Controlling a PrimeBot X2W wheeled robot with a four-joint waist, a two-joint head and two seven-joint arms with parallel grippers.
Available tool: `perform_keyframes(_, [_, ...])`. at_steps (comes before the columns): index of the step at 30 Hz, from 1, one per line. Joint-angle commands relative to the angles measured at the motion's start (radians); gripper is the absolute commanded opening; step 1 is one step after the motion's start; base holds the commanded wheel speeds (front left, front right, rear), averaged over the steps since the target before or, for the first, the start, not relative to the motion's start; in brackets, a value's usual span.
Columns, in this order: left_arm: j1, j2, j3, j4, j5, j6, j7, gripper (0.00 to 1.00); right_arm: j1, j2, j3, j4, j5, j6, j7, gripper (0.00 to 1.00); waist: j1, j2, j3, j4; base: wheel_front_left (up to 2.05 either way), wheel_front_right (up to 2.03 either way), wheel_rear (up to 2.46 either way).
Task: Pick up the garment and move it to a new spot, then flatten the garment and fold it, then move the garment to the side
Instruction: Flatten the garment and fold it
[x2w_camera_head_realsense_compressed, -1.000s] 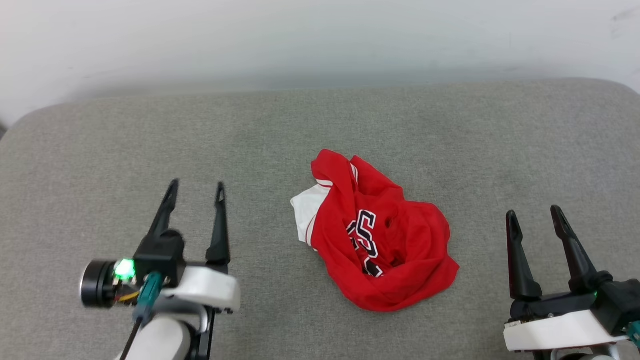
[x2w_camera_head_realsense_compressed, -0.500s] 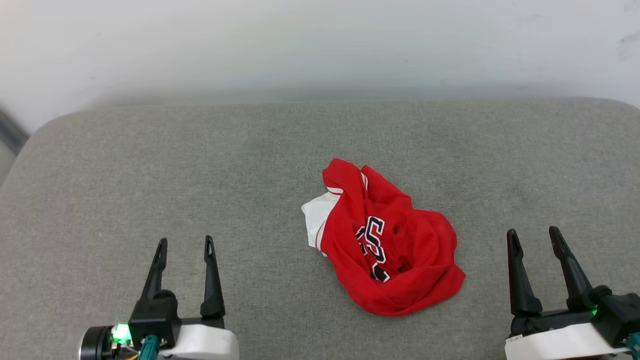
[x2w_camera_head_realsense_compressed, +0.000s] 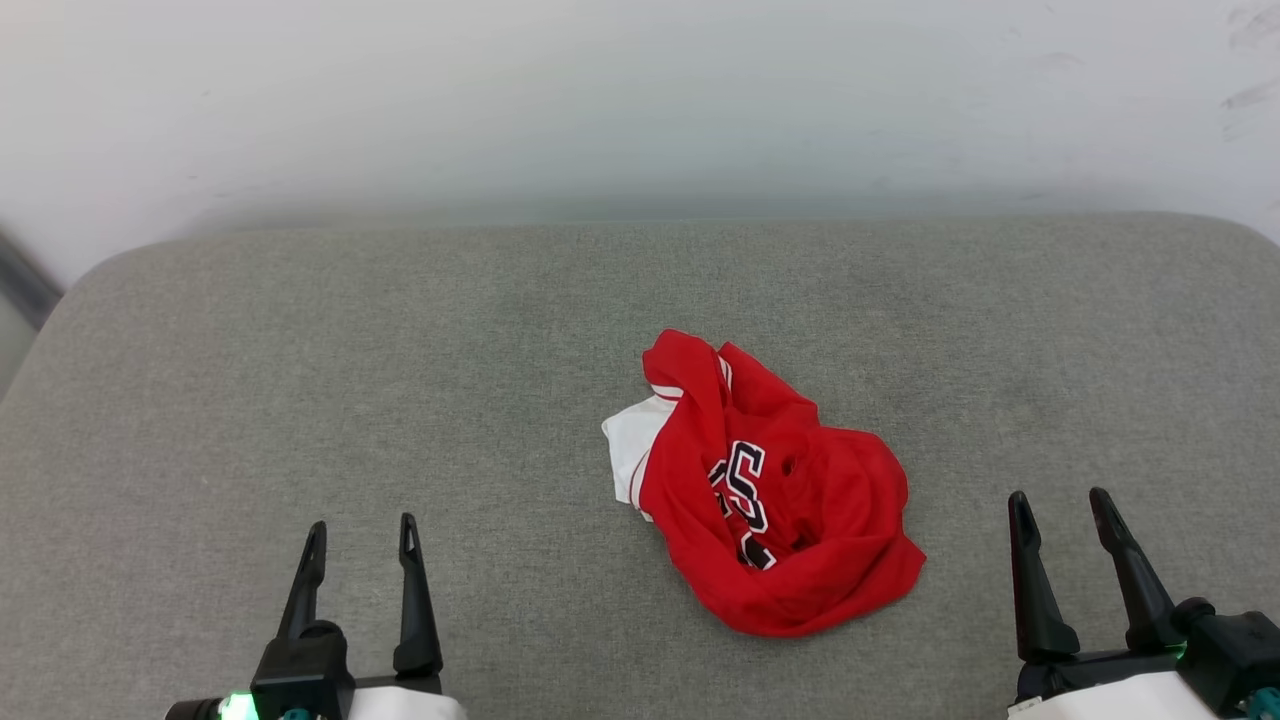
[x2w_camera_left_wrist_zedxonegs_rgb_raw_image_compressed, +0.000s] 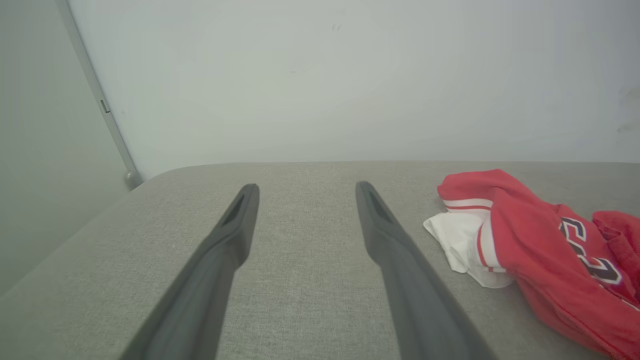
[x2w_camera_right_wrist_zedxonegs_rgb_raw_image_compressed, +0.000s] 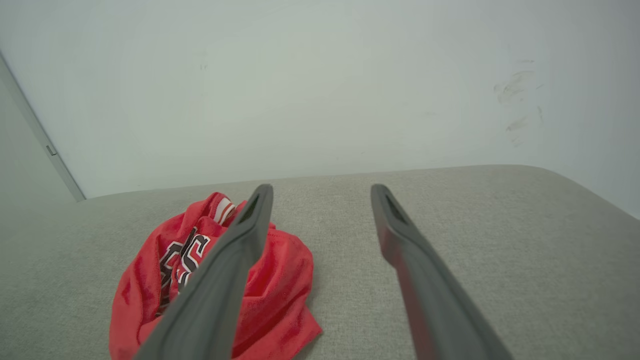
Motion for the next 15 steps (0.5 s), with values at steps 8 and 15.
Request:
perform_keyframes(8, [0.027,-0.033,0.049,0.012,0.032,-0.049,-0.003,1.0,0.019,0.002,0.004,0.004,0.009,0.0,-0.002,1.0,0.0,-0.0001,-0.002,0.0,0.0,0.0,0.0])
perform_keyframes(15, [0.031,-0.053,0.075,0.024,0.054,-0.08,-0.003,1.0,0.014,0.002,0.004,0.005,0.009,0.0,-0.002,1.0,0.0,-0.0001,-0.004,0.0,0.0,0.0,0.0])
